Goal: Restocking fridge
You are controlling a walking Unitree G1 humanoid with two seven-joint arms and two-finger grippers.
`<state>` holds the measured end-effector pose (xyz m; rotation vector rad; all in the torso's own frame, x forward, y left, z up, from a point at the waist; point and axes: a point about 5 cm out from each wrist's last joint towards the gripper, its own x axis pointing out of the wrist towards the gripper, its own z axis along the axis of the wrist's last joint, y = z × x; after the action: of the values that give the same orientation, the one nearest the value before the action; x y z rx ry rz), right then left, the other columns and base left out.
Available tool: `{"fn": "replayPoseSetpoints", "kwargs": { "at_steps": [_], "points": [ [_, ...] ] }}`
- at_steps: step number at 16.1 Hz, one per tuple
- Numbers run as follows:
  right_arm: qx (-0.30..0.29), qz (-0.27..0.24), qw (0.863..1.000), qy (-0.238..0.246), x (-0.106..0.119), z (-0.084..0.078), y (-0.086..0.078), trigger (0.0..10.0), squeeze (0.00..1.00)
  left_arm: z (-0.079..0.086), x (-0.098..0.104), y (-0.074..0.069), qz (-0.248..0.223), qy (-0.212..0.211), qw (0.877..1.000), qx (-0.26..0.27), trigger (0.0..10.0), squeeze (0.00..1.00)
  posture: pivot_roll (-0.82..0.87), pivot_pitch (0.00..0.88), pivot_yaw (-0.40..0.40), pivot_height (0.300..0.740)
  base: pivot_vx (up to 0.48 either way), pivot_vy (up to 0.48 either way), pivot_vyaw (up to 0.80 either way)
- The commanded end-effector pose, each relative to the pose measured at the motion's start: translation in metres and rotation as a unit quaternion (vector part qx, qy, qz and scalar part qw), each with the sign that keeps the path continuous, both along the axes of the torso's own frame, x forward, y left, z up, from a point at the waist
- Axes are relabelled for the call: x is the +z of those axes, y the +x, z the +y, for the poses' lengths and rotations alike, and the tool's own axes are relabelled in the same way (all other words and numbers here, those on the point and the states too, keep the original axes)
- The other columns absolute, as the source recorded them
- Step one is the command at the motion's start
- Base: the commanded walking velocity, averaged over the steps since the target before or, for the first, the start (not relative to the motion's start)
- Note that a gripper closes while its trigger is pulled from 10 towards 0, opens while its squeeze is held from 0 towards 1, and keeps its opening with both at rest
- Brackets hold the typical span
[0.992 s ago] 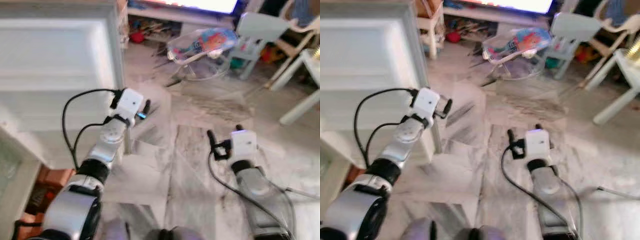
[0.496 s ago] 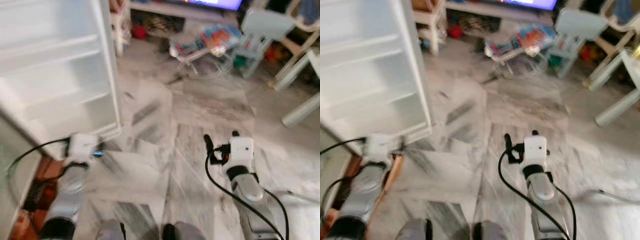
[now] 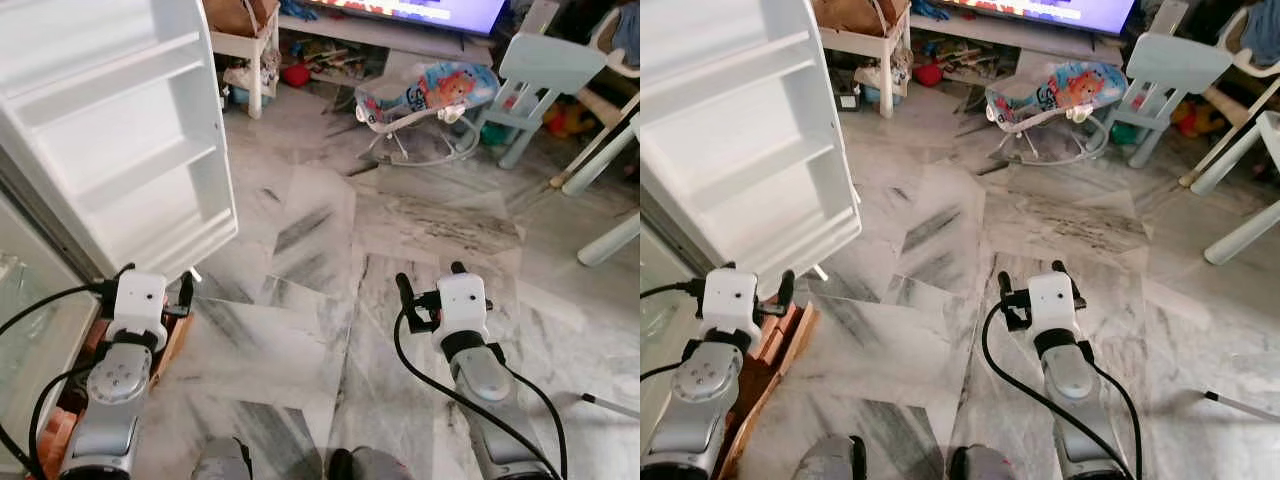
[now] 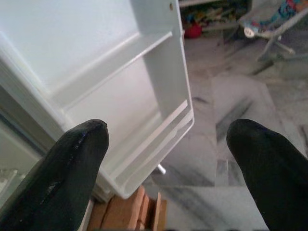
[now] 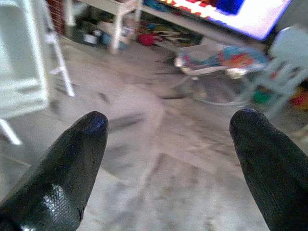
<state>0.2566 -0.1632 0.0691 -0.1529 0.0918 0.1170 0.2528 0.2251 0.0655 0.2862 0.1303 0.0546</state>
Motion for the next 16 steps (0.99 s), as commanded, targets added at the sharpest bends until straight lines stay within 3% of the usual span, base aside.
{"fn": "replayPoseSetpoints", "kwargs": {
  "at_steps": [1,3,6,8,11,13,16],
  "points": [
    [0.006,-0.004,1.000,0.030,0.004,-0.004,0.000,10.0,0.00,-0.002,0.002,-0.001,0.006,0.008,1.000,-0.013,10.0,0.00,0.11,0.097,-0.039,0.740,0.000,0.000,0.00],
    [-0.015,-0.030,0.999,0.025,0.011,-0.012,0.002,10.0,0.00,-0.006,0.008,-0.004,0.014,0.018,0.999,-0.035,10.0,0.00,0.13,0.080,0.004,0.740,0.000,0.000,0.00],
    [-0.046,-0.026,0.999,0.006,0.006,-0.020,-0.001,10.0,0.00,-0.010,0.013,-0.009,0.027,0.037,0.996,-0.072,10.0,0.00,0.12,0.069,0.058,0.740,0.000,0.000,0.00],
    [-0.077,-0.023,0.996,0.046,-0.001,-0.021,-0.003,10.0,0.00,-0.008,0.009,-0.004,0.042,0.036,0.996,-0.073,10.0,0.00,0.11,0.072,0.057,0.740,0.000,0.000,0.00],
    [-0.070,-0.015,0.997,0.027,-0.001,-0.020,-0.004,10.0,0.00,-0.018,0.010,0.008,0.028,0.027,0.996,-0.077,10.0,0.00,0.07,0.054,-0.005,0.740,0.000,0.000,0.00],
    [-0.057,-0.032,0.998,0.024,0.005,-0.020,0.000,10.0,0.00,-0.024,0.004,0.009,0.030,0.009,0.998,-0.062,10.0,0.00,0.06,0.040,-0.018,0.740,0.000,0.000,0.00],
    [-0.059,-0.035,0.997,0.031,0.004,-0.020,0.008,10.0,0.00,-0.033,-0.001,0.008,0.034,0.010,0.996,-0.079,10.0,0.00,0.07,0.050,-0.018,0.740,0.000,-0.390,0.00]
  ]
}}
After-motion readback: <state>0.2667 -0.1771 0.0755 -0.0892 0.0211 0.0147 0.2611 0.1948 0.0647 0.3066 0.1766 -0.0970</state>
